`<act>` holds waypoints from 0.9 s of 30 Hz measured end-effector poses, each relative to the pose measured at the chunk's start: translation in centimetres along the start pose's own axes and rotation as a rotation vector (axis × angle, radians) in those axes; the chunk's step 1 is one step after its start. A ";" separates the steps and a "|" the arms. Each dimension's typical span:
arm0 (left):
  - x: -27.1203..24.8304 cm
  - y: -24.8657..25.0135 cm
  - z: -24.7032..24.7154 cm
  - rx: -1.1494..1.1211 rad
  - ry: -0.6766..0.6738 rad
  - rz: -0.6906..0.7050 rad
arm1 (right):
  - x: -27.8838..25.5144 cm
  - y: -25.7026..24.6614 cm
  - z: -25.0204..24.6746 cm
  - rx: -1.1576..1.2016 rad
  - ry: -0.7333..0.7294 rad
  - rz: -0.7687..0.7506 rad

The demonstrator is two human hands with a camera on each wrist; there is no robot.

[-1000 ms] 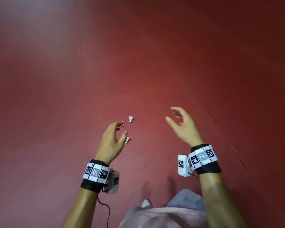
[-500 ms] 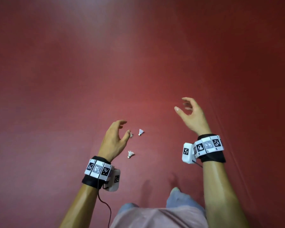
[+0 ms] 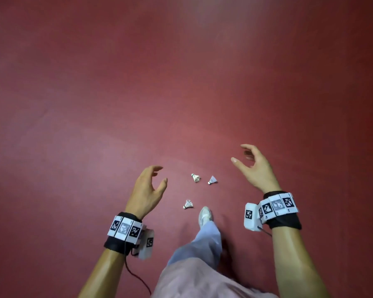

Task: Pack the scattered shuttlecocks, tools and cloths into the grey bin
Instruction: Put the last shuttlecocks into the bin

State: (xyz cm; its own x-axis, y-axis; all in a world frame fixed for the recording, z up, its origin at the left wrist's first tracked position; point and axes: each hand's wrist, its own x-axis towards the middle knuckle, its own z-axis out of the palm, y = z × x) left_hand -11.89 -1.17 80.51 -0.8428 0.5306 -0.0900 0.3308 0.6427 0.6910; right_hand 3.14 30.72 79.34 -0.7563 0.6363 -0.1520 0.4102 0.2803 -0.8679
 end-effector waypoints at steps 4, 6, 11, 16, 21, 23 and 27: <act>9.3 -1.2 1.3 -0.004 -0.011 -0.009 | 7.7 -0.7 0.6 -0.091 -0.049 -0.018; 14.0 -1.6 1.8 0.018 -0.029 0.002 | 10.9 -0.3 1.0 -0.141 -0.061 -0.010; 23.8 -3.8 5.8 0.111 -0.160 0.003 | 18.2 4.0 3.6 -0.347 -0.248 0.096; 27.8 -10.6 14.1 0.361 -0.460 -0.117 | 22.7 11.9 8.4 -0.518 -0.548 0.231; 24.8 -21.4 23.9 0.721 -0.814 -0.187 | 24.3 25.0 14.5 -0.710 -0.836 0.360; 23.1 -26.1 27.9 0.773 -0.912 -0.244 | 25.3 30.8 16.8 -0.772 -0.904 0.416; 21.4 -34.9 36.1 0.739 -0.978 -0.351 | 29.0 40.8 21.9 -0.824 -0.941 0.431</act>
State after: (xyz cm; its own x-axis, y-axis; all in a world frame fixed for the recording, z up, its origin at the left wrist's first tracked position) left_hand -26.14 7.69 28.63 -0.3744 0.2524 -0.8923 0.5770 0.8167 -0.0110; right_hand -13.25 44.90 29.18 -0.4136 0.1392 -0.8997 0.6405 0.7469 -0.1789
